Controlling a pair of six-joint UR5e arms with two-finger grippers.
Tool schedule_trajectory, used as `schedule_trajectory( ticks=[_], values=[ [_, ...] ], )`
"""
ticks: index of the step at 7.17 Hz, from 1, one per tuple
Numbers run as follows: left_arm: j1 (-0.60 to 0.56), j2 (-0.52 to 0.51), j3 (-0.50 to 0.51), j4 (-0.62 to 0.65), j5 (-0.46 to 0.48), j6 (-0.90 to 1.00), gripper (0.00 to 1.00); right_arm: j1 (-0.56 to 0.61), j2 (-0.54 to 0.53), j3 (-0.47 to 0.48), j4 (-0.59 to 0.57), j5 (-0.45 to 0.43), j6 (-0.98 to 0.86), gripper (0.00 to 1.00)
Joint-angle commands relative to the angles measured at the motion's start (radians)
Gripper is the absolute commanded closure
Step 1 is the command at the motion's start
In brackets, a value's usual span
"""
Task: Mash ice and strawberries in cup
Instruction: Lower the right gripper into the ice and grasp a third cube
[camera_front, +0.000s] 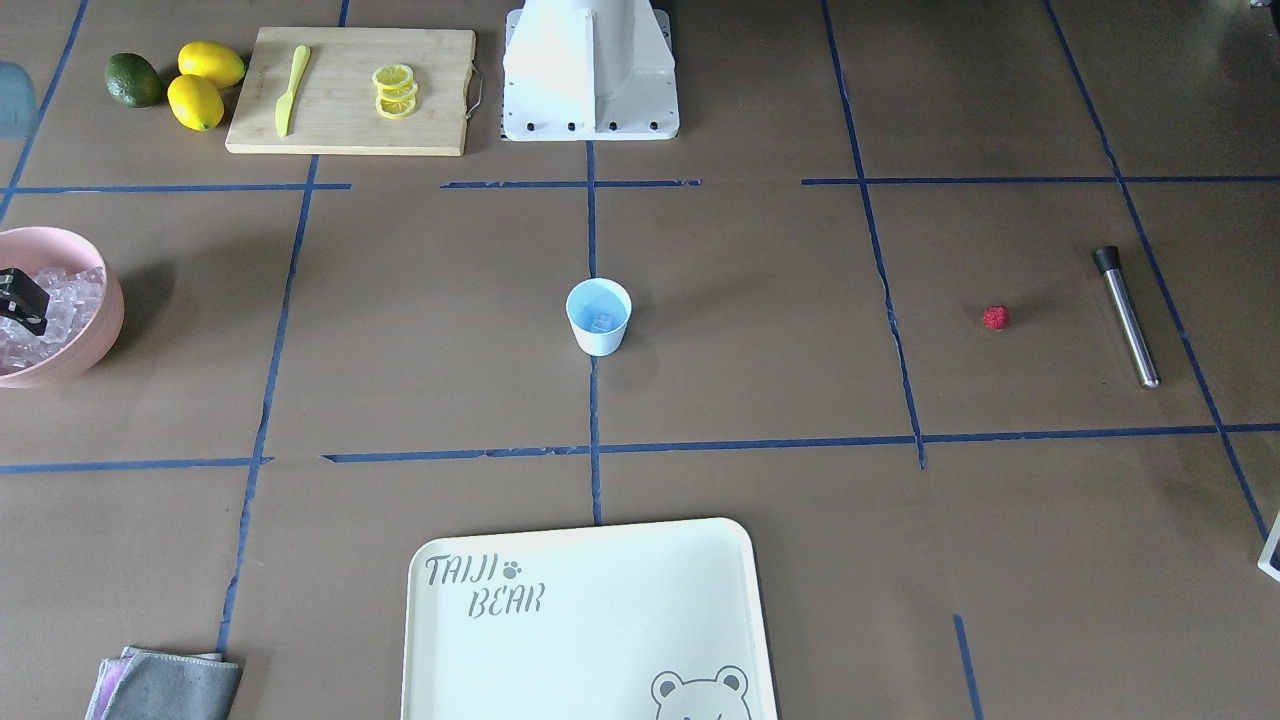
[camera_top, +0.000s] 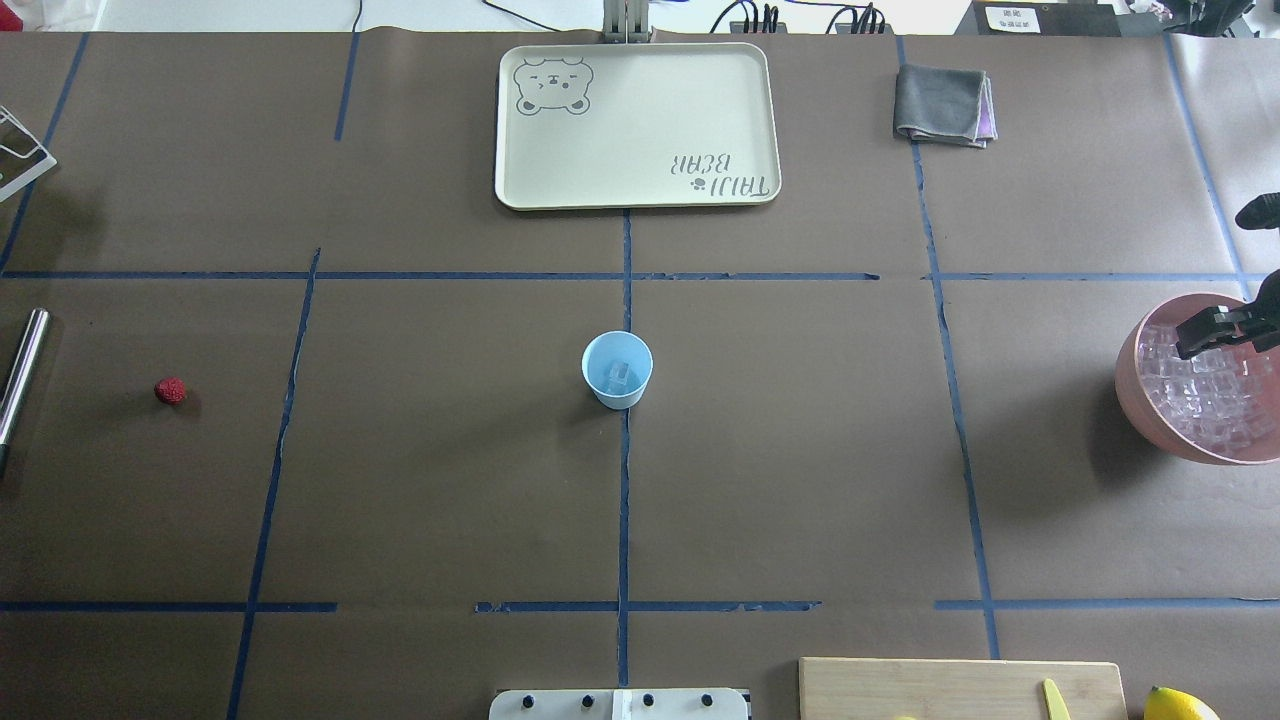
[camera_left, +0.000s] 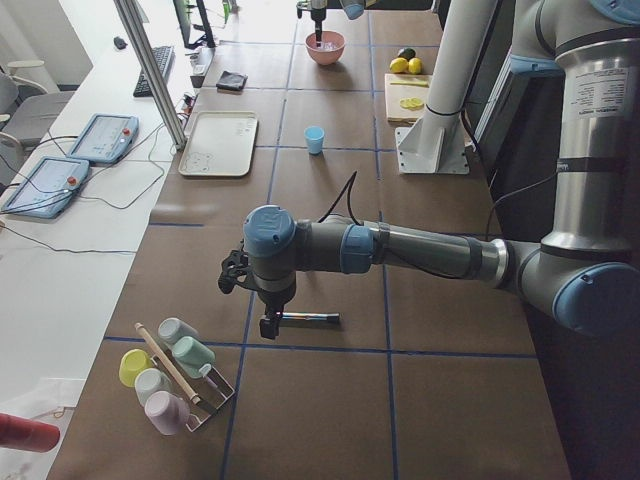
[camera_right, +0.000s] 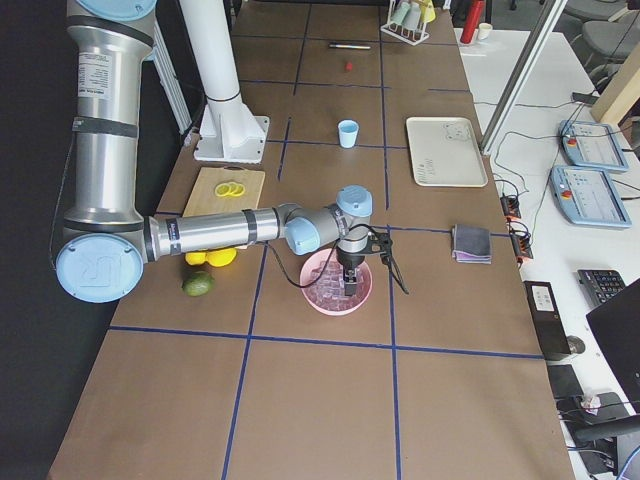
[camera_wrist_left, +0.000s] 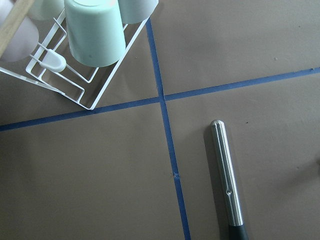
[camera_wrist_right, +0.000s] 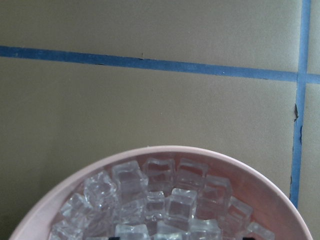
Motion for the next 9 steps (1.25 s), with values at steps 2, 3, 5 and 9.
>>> schedule_trajectory(
  ticks=[2, 3, 5, 9],
  values=[
    [0.000, -0.003, 0.002, 0.000, 0.000, 0.000, 0.00, -0.018, 0.001, 0.001, 0.000, 0.006, -0.001, 0.24],
    [0.000, -0.003, 0.002, 0.000, 0.000, 0.000, 0.00, -0.023, -0.001, 0.001, 0.000, 0.006, -0.001, 0.24],
    [0.000, -0.004, 0.002, 0.000, 0.000, 0.000, 0.00, -0.024, -0.007, 0.001, 0.002, 0.017, -0.003, 0.26],
    [0.000, -0.004, 0.002, 0.000, 0.000, 0.000, 0.00, -0.023, -0.005, 0.009, 0.000, 0.018, -0.003, 0.94]
  ],
)
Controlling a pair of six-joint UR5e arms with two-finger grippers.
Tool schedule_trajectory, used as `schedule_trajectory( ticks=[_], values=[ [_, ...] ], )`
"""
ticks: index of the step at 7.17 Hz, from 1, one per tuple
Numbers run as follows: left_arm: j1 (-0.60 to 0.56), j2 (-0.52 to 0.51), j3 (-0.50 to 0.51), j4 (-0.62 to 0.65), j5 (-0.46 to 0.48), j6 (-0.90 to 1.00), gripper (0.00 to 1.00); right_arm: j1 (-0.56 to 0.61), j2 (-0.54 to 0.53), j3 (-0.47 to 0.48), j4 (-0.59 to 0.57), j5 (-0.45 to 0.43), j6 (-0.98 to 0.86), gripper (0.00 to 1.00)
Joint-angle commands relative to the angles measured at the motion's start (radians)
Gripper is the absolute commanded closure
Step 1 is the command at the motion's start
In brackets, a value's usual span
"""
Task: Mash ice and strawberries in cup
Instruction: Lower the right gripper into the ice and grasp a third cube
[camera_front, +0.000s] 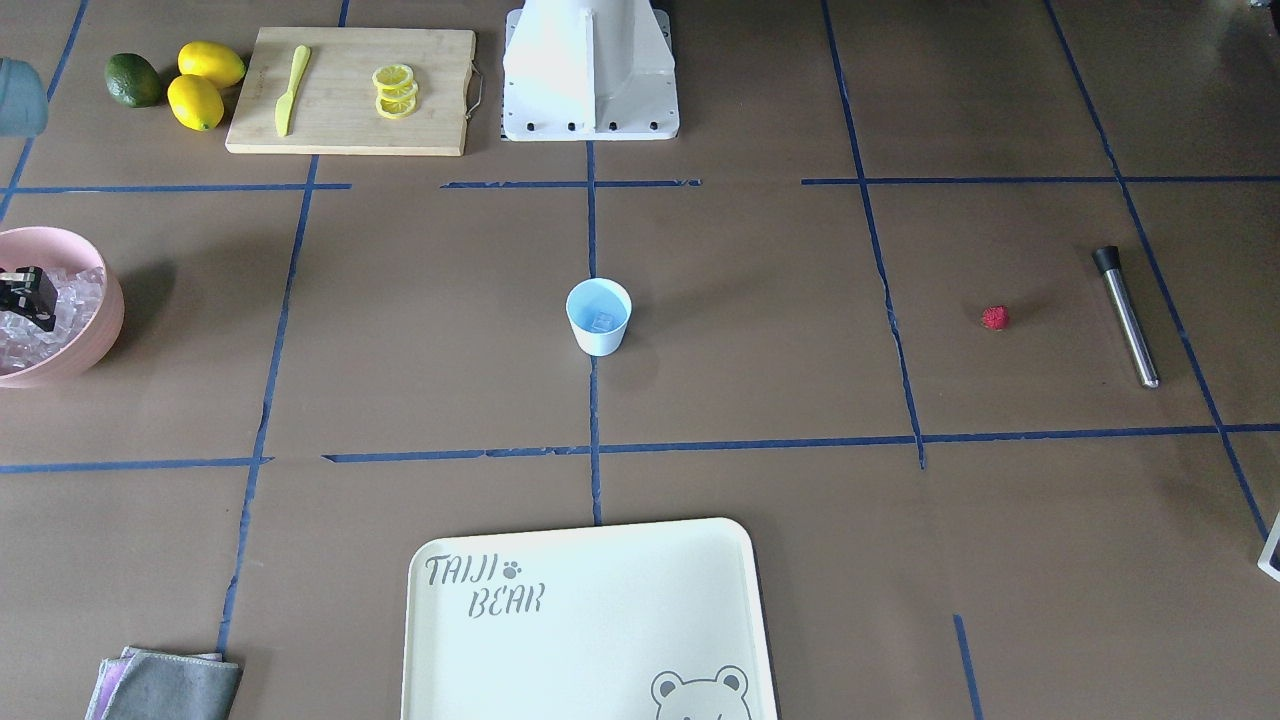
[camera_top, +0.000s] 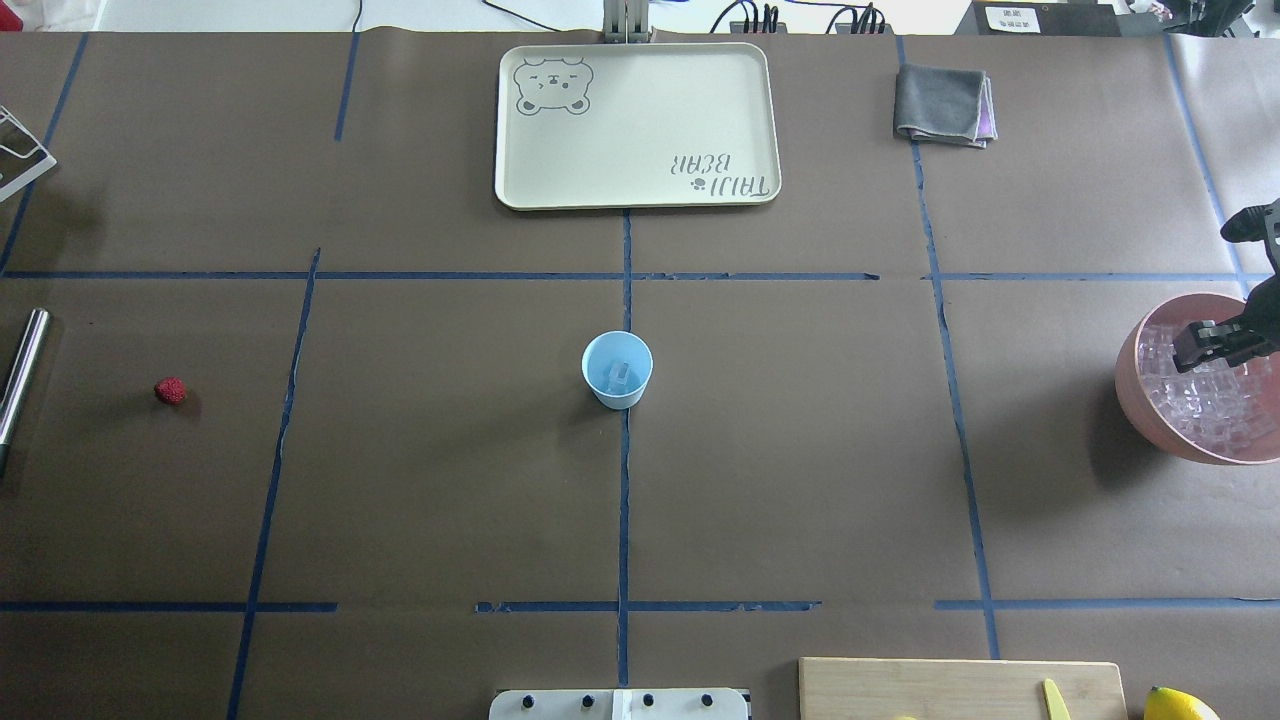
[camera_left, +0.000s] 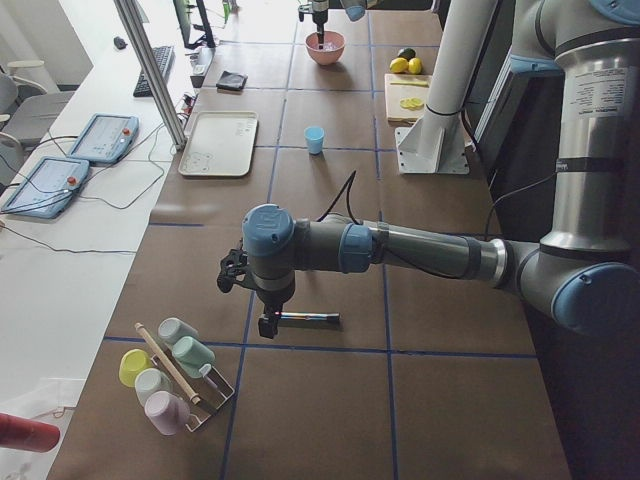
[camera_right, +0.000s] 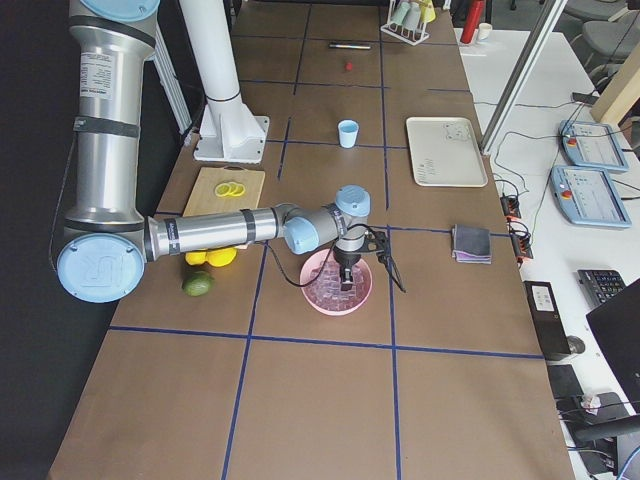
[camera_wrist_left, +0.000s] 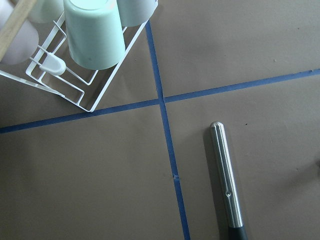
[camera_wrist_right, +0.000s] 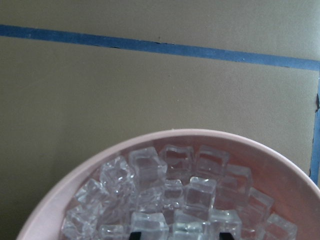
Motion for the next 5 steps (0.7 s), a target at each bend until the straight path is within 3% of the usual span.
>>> schedule_trajectory(
  ticks=[1, 3, 4, 5],
  values=[
    [0.001, 0.000, -0.001, 0.000, 0.000, 0.000, 0.00, 0.001, 0.001, 0.003, -0.001, 0.000, -0.002, 1.00],
    [0.000, 0.000, -0.001, 0.000, 0.000, 0.000, 0.00, 0.013, -0.026, 0.055, -0.013, 0.000, -0.003, 1.00],
    [0.001, 0.000, -0.001, 0.000, 0.000, 0.000, 0.00, 0.021, -0.060, 0.142, -0.055, 0.000, -0.003, 1.00],
    [0.001, 0.000, -0.001, 0.000, 0.000, 0.000, 0.00, 0.024, -0.051, 0.249, -0.190, -0.003, -0.003, 1.00]
  ],
)
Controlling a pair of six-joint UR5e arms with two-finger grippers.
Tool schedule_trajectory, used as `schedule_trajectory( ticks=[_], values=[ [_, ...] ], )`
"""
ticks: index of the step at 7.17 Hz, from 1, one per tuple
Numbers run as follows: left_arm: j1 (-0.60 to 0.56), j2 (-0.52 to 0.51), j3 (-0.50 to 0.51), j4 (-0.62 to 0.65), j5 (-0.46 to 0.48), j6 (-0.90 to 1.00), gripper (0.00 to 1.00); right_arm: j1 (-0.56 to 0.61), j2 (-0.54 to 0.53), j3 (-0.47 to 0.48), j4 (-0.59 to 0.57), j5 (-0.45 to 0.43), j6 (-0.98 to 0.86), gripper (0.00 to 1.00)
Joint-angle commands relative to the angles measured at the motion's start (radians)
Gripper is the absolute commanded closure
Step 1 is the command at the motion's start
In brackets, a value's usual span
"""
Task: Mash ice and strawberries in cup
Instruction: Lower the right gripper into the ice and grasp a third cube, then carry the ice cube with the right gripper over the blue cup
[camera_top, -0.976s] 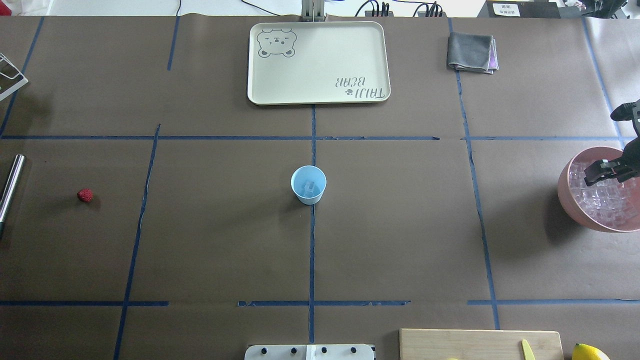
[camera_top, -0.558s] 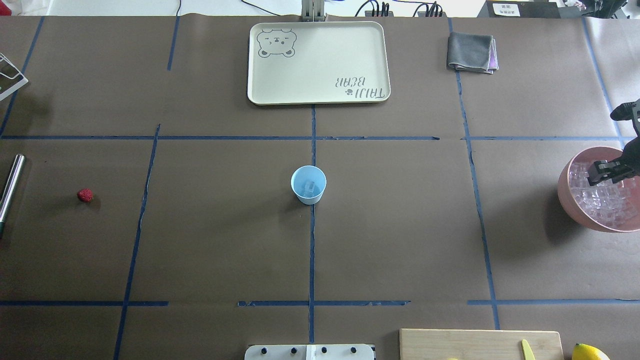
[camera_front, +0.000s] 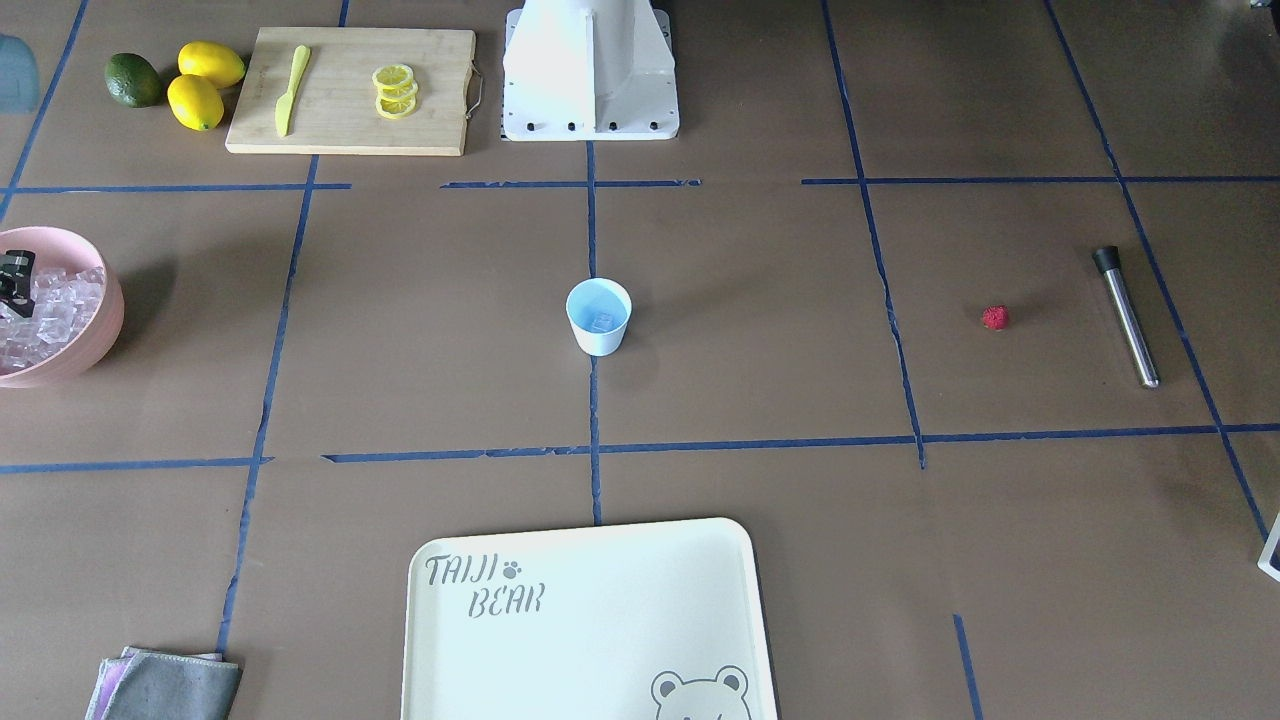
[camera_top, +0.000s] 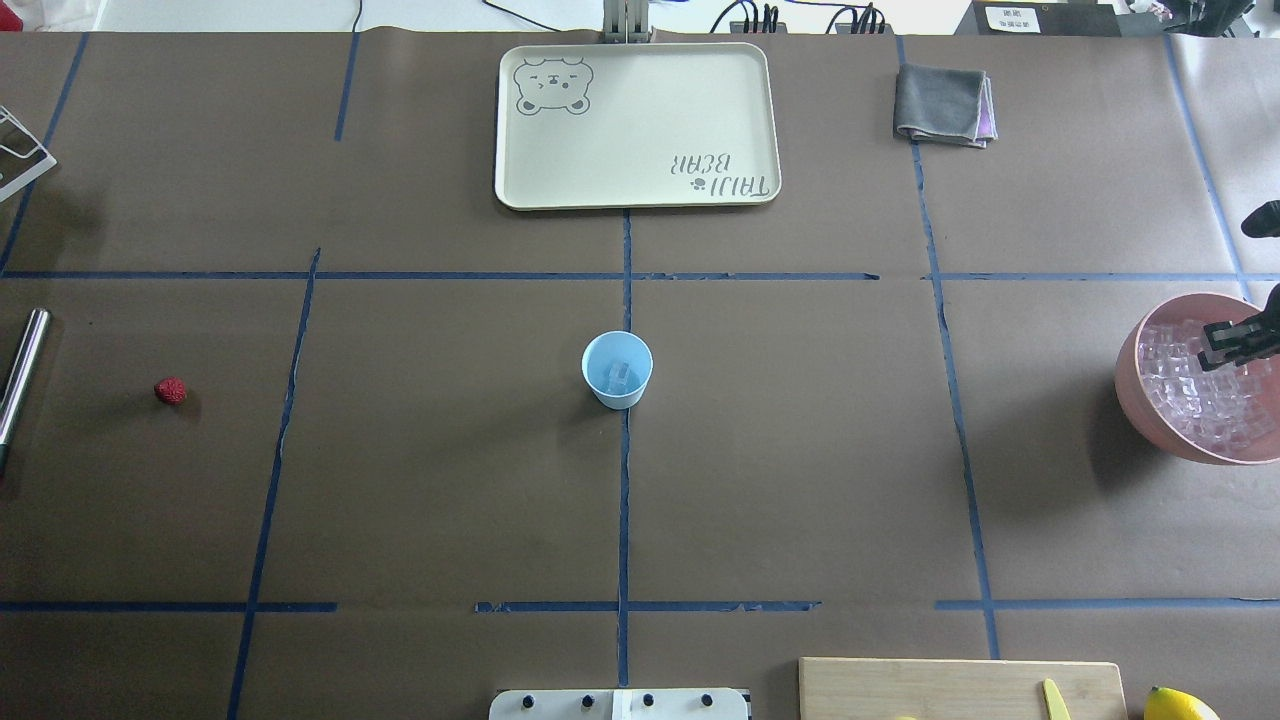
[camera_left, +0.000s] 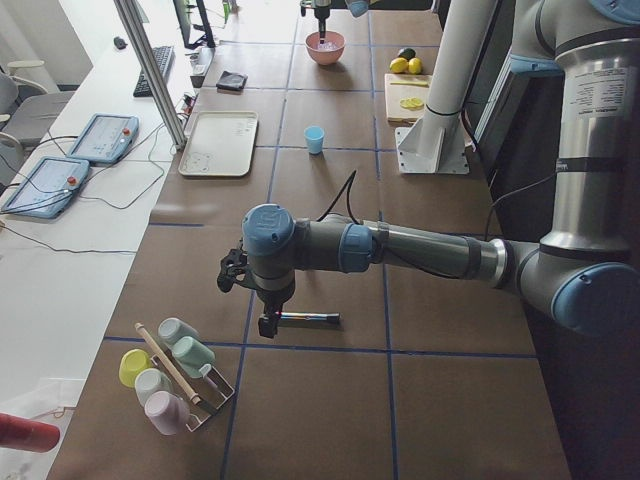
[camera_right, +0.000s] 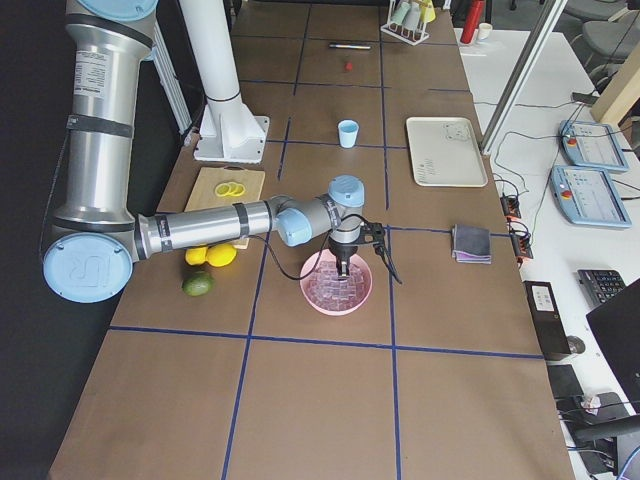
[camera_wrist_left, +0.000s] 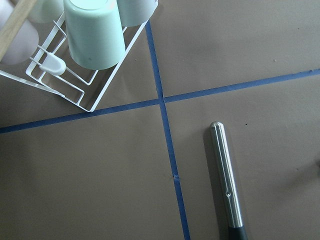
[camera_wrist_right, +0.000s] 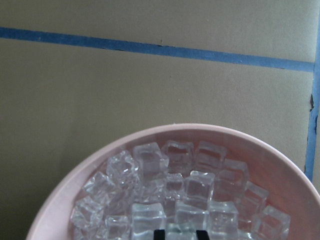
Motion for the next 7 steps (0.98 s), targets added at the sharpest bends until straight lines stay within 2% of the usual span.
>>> schedule_trajectory(
  ticks=[1, 2, 4, 5, 7],
  values=[
    [-0.001, 0.000, 0.000, 0.000, 0.000, 0.000, 0.00, 0.006, 0.028, 0.181, -0.208, -0.010, 0.001, 1.00],
    [0.000, 0.000, 0.003, 0.000, 0.000, 0.000, 0.00, 0.000, 0.112, 0.195, -0.290, -0.005, 0.015, 1.00],
    [0.000, 0.000, 0.008, 0.000, 0.000, 0.000, 0.00, -0.101, 0.400, 0.185, -0.530, -0.007, 0.127, 1.00],
    [0.000, 0.000, 0.014, 0.000, 0.000, 0.000, 0.00, -0.183, 0.546, 0.156, -0.609, -0.012, 0.246, 1.00],
    [0.000, -0.001, 0.018, 0.000, 0.000, 0.000, 0.00, -0.334, 0.774, 0.011, -0.585, -0.028, 0.543, 1.00]
  ],
)
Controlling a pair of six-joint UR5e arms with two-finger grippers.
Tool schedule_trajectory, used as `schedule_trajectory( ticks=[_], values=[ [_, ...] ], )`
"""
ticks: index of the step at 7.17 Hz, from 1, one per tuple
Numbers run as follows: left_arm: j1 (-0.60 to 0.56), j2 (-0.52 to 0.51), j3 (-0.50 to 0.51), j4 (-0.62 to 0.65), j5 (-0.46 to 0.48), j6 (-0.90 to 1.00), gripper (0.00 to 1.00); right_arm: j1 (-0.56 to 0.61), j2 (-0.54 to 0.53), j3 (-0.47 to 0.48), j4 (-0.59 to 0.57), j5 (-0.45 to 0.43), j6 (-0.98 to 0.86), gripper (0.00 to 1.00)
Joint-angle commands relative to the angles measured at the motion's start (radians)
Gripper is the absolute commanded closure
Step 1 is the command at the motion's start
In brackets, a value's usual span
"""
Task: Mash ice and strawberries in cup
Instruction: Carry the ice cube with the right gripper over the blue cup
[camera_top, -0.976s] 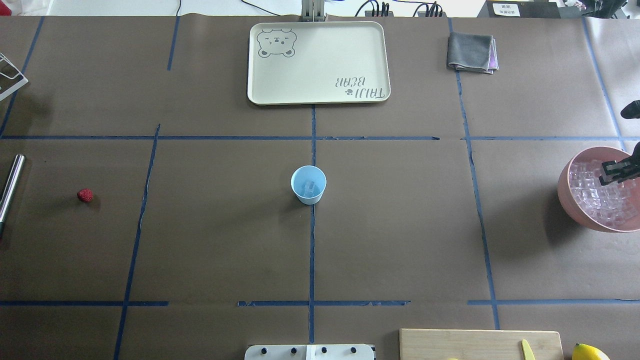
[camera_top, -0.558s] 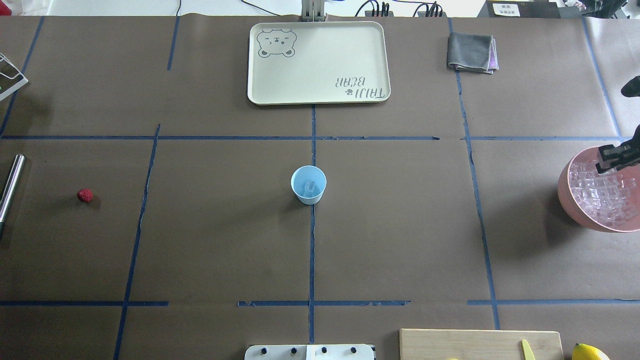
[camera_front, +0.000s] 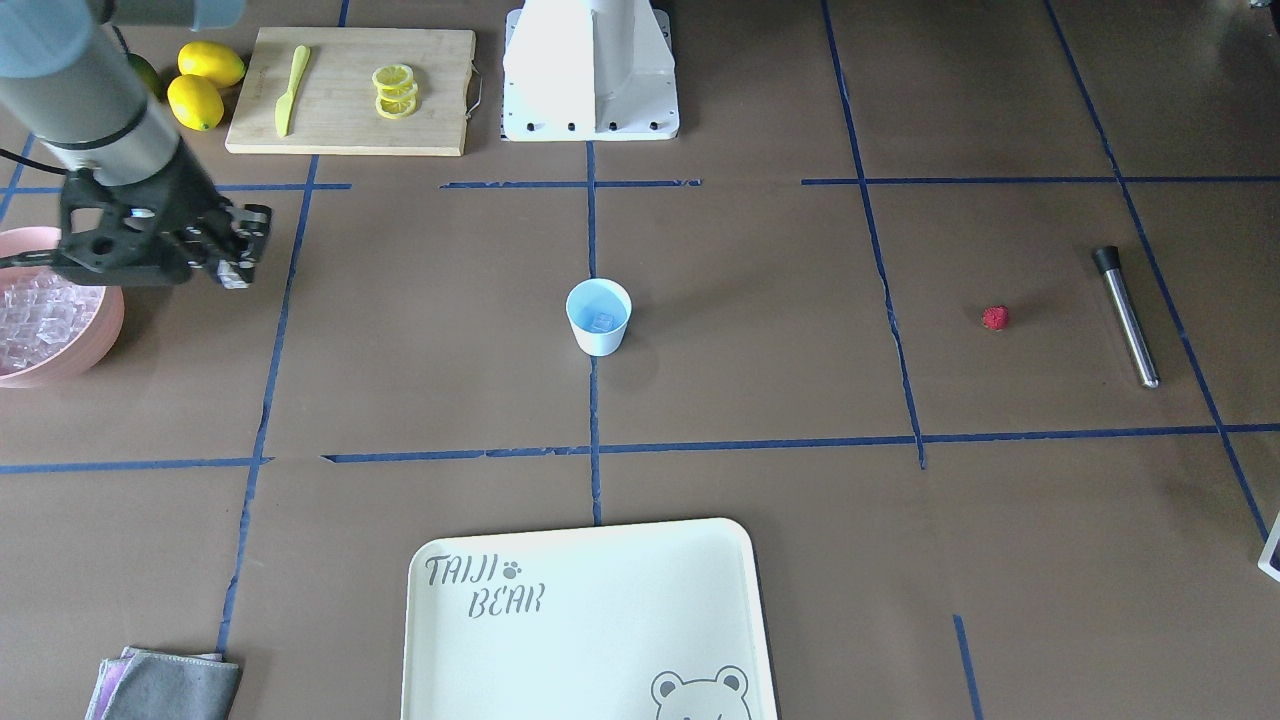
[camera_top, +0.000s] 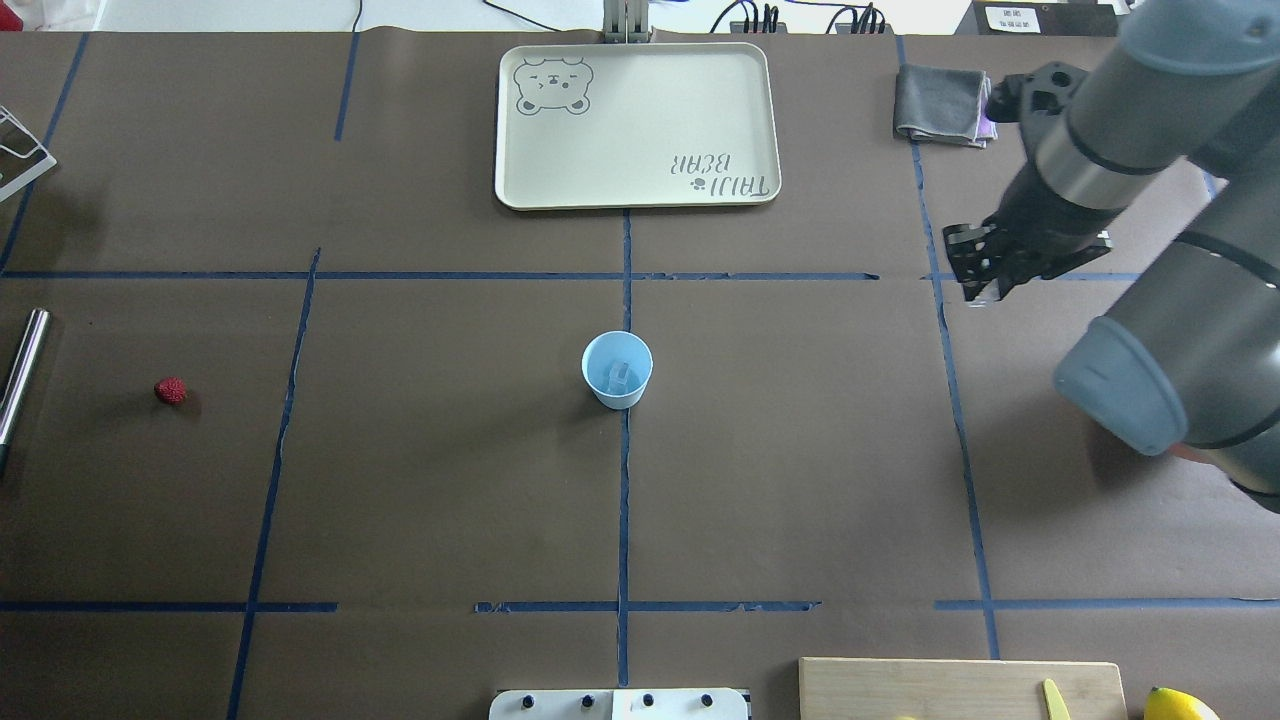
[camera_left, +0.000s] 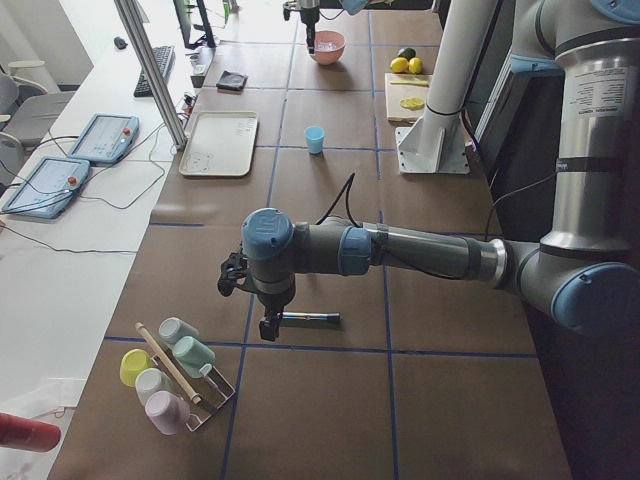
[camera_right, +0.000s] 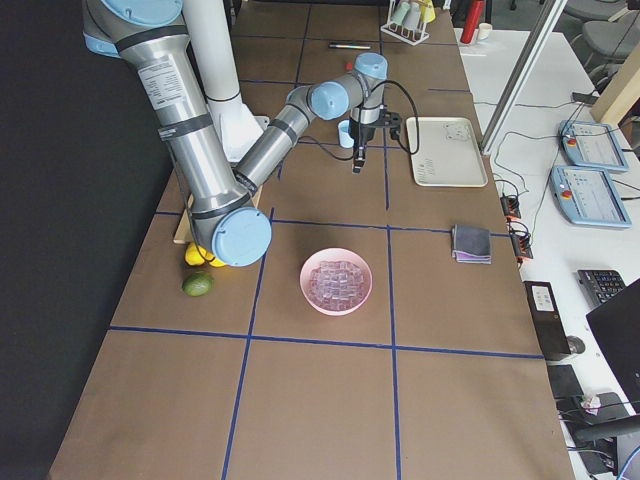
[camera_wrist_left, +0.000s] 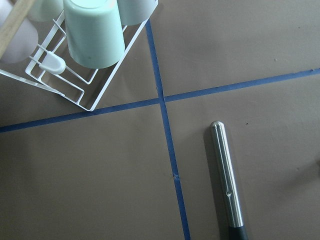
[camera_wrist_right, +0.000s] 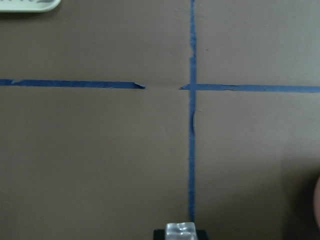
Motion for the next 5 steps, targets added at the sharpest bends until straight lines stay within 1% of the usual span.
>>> schedule_trajectory(
  ticks=[1, 2, 3, 4, 5],
  values=[
    [0.002, -0.001, 0.004, 0.000, 0.000, 0.000, 0.00, -0.162, 0.227, -0.171, 0.098, -0.060, 0.319, 1.00],
    [0.002, -0.001, 0.005, 0.000, 0.000, 0.000, 0.00, -0.218, 0.284, -0.264, 0.197, -0.109, 0.419, 1.00],
    [0.002, -0.001, 0.007, 0.000, 0.000, 0.000, 0.00, -0.252, 0.360, -0.361, 0.209, -0.140, 0.432, 1.00],
    [0.002, -0.001, 0.005, 0.000, 0.000, 0.000, 0.00, -0.284, 0.398, -0.410, 0.211, -0.163, 0.455, 1.00],
    [0.002, -0.001, 0.007, 0.000, 0.000, 0.000, 0.00, -0.310, 0.403, -0.426, 0.212, -0.205, 0.467, 1.00]
  ],
)
